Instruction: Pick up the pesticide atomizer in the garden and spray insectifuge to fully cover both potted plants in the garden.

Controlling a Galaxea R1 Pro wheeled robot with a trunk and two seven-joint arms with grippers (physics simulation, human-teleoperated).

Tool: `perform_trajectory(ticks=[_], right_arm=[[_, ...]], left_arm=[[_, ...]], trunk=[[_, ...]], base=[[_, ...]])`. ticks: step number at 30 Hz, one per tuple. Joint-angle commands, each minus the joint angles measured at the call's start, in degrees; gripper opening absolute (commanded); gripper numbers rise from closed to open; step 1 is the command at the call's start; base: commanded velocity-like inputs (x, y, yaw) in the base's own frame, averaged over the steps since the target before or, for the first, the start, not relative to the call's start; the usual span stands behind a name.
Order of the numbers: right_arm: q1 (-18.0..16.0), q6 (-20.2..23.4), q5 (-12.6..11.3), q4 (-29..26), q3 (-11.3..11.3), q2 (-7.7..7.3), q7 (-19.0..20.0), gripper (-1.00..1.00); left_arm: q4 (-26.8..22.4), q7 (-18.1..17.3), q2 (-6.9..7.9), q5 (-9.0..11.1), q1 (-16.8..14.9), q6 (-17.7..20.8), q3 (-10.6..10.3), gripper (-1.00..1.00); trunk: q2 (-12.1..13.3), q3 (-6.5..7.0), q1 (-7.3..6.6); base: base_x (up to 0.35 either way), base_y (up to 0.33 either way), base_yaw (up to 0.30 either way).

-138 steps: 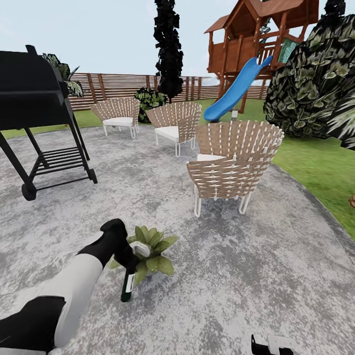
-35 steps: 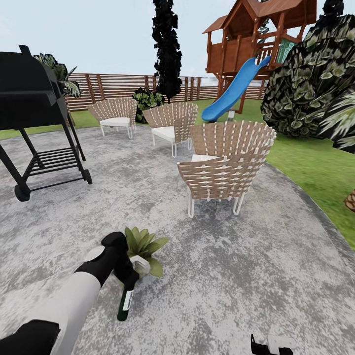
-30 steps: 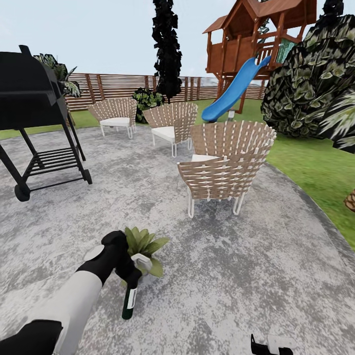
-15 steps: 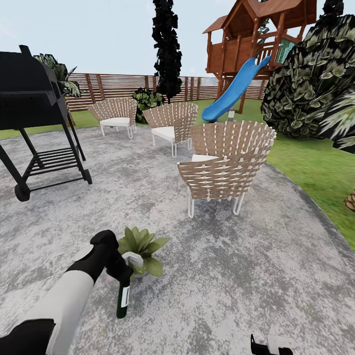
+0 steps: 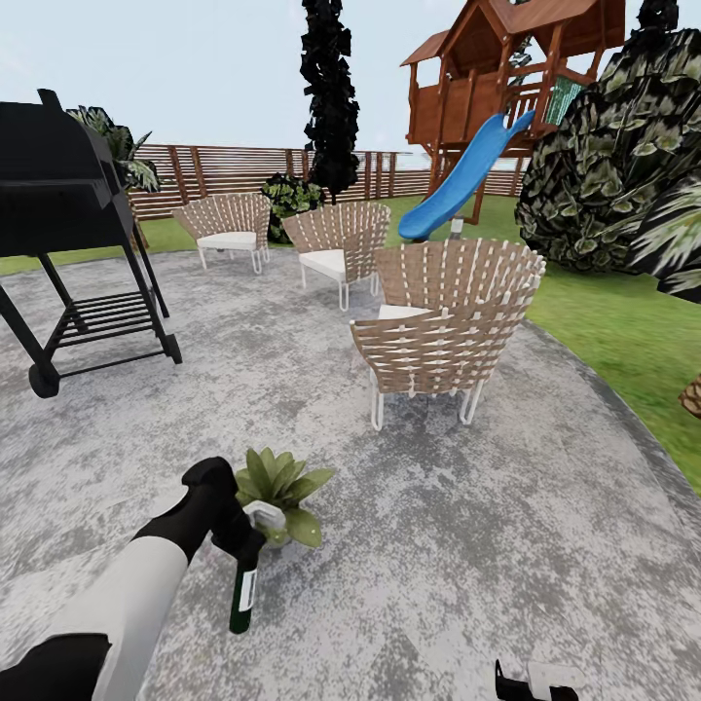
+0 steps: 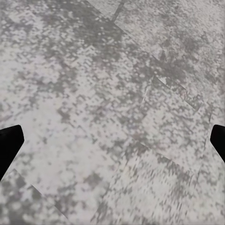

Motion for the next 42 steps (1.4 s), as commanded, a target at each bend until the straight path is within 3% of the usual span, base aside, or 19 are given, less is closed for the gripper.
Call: perform_trajectory(ticks=[1,4,7,9,12,13,14,17,20,24,29,32,34,35,42], right_arm=[[0.0,-0.2,0.6,0.1,-0.3,-0.01,-0.4,1.0],[0.0,-0.2,0.6,0.1,-0.3,-0.01,-0.4,1.0],[0.0,-0.2,0.6,0.1,-0.3,-0.01,-0.4,1.0],[0.0,-0.2,0.6,0.1,-0.3,-0.01,-0.4,1.0],[0.0,-0.2,0.6,0.1,-0.3,-0.01,-0.4,1.0],[0.0,-0.2,0.6,0.1,-0.3,-0.01,-0.4,1.0],[0.0,-0.2,0.6,0.1,-0.3,-0.01,-0.4,1.0],[0.0,-0.2,0.6,0.1,-0.3,-0.01,-0.4,1.0],[0.0,-0.2,0.6,0.1,-0.3,-0.01,-0.4,1.0],[0.0,-0.2,0.6,0.1,-0.3,-0.01,-0.4,1.0],[0.0,-0.2,0.6,0.1,-0.3,-0.01,-0.4,1.0],[0.0,-0.2,0.6,0.1,-0.3,-0.01,-0.4,1.0],[0.0,-0.2,0.6,0.1,-0.3,-0.01,-0.4,1.0],[0.0,-0.2,0.6,0.1,-0.3,-0.01,-0.4,1.0],[0.0,-0.2,0.6,0.1,-0.3,-0.17,-0.4,1.0]], left_arm=[[-0.1,-0.6,-0.17,-0.6,-0.1,0.6,0.2,-1.0],[-0.1,-0.6,-0.74,-0.5,-0.5,0.6,0.3,-1.0],[-0.2,-0.6,-2.3,-0.6,-0.7,0.6,0.3,-1.0],[-0.2,-0.6,-2.32,-0.6,-0.7,0.6,0.2,-1.0],[-0.2,-0.6,-0.48,-0.6,-0.6,0.4,0.3,-1.0],[-0.2,-0.7,1.59,-0.5,-0.5,0.4,0.4,-1.0],[-0.2,-0.8,2.28,-0.5,-0.4,0.3,0.4,-1.0],[-0.1,-0.9,2.78,-0.5,-0.1,0.1,0.1,-1.0],[0.4,-0.8,1.73,-0.5,0.0,0.0,0.2,-1.0],[0.6,-0.7,-1.65,-0.7,0.0,0.1,-0.6,-1.0],[0.6,-0.7,-3.61,-0.6,0.0,0.4,-2.1,-1.0],[0.5,-0.7,-4.01,-0.7,0.0,0.3,-2.4,-1.0],[0.4,-0.7,-3.61,-0.6,0.0,0.2,-2.6,-1.0],[0.0,-0.7,-1.99,-0.6,0.1,0.2,-2.5,-1.0],[-0.2,-0.6,-0.41,-0.6,0.1,0.3,-2.2,-1.0]], trunk=[[0.0,-0.05,-0.01],[0.0,-0.05,-0.01],[0.0,-0.05,-0.01],[0.0,-0.05,-0.01],[0.0,-0.05,-0.01],[0.0,-0.05,-0.01],[0.0,-0.05,-0.01],[0.0,-0.05,-0.01],[0.0,-0.05,-0.01],[0.0,-0.05,-0.01],[0.0,-0.05,-0.01],[0.0,-0.05,-0.01],[0.0,-0.05,-0.01],[0.0,-0.05,-0.01],[0.0,-0.05,-0.01]], base=[[0.0,0.0,0.0],[0.0,0.0,0.0],[0.0,0.0,0.0],[0.0,0.0,0.0],[0.0,0.0,0.0],[0.0,0.0,0.0],[0.0,0.0,0.0],[0.0,0.0,0.0],[0.0,0.0,0.0],[0.0,0.0,0.0],[0.0,0.0,0.0],[0.0,0.0,0.0],[-0.003,0.0,0.0],[-0.285,0.044,0.0],[-0.223,0.216,0.0]])
